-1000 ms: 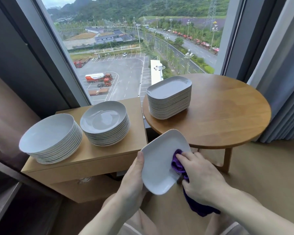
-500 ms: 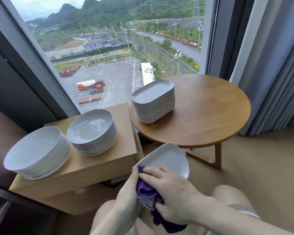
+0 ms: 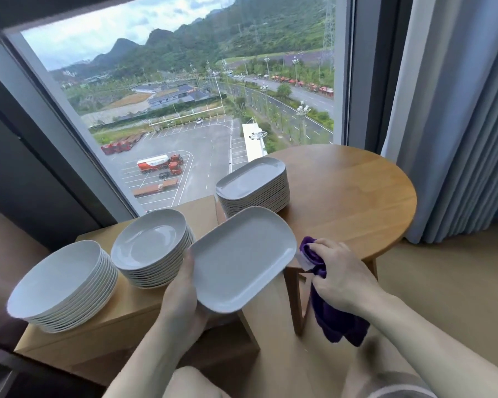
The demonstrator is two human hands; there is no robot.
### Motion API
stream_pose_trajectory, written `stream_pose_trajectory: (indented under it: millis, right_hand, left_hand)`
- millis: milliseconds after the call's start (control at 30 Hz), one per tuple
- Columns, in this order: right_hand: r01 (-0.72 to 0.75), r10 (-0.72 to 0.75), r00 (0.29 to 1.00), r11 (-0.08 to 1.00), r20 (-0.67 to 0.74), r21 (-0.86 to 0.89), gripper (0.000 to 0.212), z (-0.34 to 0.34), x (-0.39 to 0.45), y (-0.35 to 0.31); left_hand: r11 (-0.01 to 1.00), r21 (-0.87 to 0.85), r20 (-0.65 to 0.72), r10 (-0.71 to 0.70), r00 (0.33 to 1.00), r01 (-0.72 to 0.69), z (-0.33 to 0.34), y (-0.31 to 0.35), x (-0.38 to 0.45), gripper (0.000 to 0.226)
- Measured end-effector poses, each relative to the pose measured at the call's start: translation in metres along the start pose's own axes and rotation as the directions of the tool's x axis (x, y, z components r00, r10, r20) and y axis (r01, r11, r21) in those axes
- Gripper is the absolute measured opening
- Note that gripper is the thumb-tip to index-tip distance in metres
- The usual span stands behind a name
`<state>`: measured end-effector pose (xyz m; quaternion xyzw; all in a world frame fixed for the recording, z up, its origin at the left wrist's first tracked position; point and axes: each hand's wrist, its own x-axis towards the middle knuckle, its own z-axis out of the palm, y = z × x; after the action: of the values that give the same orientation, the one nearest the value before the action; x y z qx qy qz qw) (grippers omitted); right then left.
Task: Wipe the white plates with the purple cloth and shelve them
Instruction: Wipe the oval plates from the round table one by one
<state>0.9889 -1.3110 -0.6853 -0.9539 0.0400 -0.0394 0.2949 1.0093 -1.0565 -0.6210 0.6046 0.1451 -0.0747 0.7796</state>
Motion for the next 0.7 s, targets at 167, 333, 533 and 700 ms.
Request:
stream_pose_trajectory:
  millis: [167, 333, 533, 700]
  right_hand:
    - [0.019, -0.012, 0.997, 0.996, -0.075, 0.087, 0.061, -0.009, 0.004, 0.0]
    - [0.02, -0.005, 0.993, 0.992, -0.12, 0.123, 0.062, -0.012, 0.005, 0.001]
    - [-0.01, 0.028, 0.992, 0.989, -0.122, 0.151, 0.064, -0.016, 0.002, 0.007]
    - [-0.023, 0.041, 0.992, 0.987, -0.115, 0.157, 0.064, -0.018, 0.002, 0.009]
  left_hand:
    - [0.998, 0.032, -0.01, 0.057, 0.998, -0.057, 0.045, 0.039, 0.047, 0.036]
    - [0.995, 0.088, 0.003, 0.041, 0.999, -0.041, 0.083, 0.051, 0.112, 0.038]
    - [0.991, 0.127, -0.008, 0.048, 0.999, -0.046, 0.103, 0.058, 0.182, 0.035]
    - [0.987, 0.142, -0.094, 0.083, 0.992, -0.069, 0.118, 0.069, 0.194, 0.028]
